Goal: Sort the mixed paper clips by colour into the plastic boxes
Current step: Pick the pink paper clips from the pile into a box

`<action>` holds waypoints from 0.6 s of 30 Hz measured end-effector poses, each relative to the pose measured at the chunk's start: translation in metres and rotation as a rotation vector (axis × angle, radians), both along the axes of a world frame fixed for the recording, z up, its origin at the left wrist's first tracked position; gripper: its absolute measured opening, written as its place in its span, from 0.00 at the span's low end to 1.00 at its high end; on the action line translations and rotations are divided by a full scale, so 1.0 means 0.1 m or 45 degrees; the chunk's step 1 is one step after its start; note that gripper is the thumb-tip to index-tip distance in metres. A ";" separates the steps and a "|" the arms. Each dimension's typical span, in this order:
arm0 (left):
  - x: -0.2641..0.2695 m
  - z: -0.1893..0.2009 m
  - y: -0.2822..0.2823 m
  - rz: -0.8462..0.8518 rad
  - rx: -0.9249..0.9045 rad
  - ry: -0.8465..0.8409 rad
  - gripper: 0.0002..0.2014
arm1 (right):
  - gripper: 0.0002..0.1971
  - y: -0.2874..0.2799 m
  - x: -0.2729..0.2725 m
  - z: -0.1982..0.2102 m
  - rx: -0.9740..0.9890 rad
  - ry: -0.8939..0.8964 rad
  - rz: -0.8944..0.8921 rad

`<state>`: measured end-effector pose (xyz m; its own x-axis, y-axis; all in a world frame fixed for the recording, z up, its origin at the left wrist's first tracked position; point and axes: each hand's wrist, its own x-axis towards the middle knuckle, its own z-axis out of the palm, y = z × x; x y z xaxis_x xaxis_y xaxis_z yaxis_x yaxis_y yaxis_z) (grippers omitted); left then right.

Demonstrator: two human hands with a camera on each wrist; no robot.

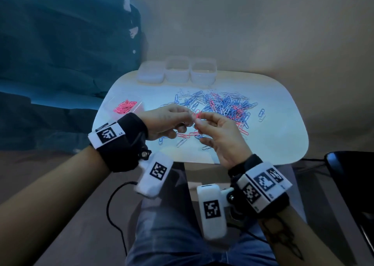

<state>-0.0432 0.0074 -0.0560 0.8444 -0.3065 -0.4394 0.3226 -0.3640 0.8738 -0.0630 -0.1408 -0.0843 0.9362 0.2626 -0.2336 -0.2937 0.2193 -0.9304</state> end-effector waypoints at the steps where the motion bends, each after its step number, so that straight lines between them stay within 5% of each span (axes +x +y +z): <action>1: -0.01 -0.01 -0.02 -0.003 0.002 0.000 0.14 | 0.06 0.00 0.00 -0.01 -0.003 0.000 -0.034; 6: -0.01 -0.02 -0.18 0.011 0.092 -0.032 0.14 | 0.05 -0.04 0.03 -0.06 -0.038 0.000 -0.180; 18: 0.08 -0.07 -0.16 0.163 0.213 -0.248 0.05 | 0.12 -0.10 0.25 -0.07 -0.272 0.009 -0.059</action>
<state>-0.0351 -0.0090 -0.0628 0.9450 -0.1293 -0.3003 0.2067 -0.4753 0.8552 -0.0384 -0.1507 -0.0915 0.9442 0.1632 -0.2861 -0.2947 0.0307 -0.9551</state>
